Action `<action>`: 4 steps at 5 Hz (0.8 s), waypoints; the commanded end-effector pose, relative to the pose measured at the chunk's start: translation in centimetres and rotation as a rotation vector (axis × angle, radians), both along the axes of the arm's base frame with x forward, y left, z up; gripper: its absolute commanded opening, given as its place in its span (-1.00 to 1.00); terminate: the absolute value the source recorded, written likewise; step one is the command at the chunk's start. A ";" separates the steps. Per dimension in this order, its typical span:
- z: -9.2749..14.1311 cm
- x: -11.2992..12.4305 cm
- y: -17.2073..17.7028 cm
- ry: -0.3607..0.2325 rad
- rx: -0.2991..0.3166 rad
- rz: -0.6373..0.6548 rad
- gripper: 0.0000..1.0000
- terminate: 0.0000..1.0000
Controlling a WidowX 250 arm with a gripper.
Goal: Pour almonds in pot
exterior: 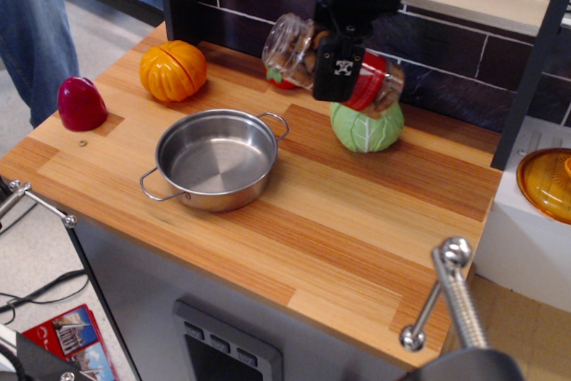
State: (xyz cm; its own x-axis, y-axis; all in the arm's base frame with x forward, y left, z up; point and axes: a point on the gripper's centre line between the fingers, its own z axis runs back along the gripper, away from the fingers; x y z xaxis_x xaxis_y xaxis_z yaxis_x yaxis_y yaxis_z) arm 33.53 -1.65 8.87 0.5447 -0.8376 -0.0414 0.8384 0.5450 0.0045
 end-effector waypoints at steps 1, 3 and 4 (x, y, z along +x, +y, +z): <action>1.7 -0.1 1.8 -0.198 -0.086 0.116 -1.00 -1.00; 1.6 0.0 2.5 -0.301 -0.198 0.214 -1.00 -1.00; 1.4 0.1 2.5 -0.377 -0.238 0.233 -1.00 -1.00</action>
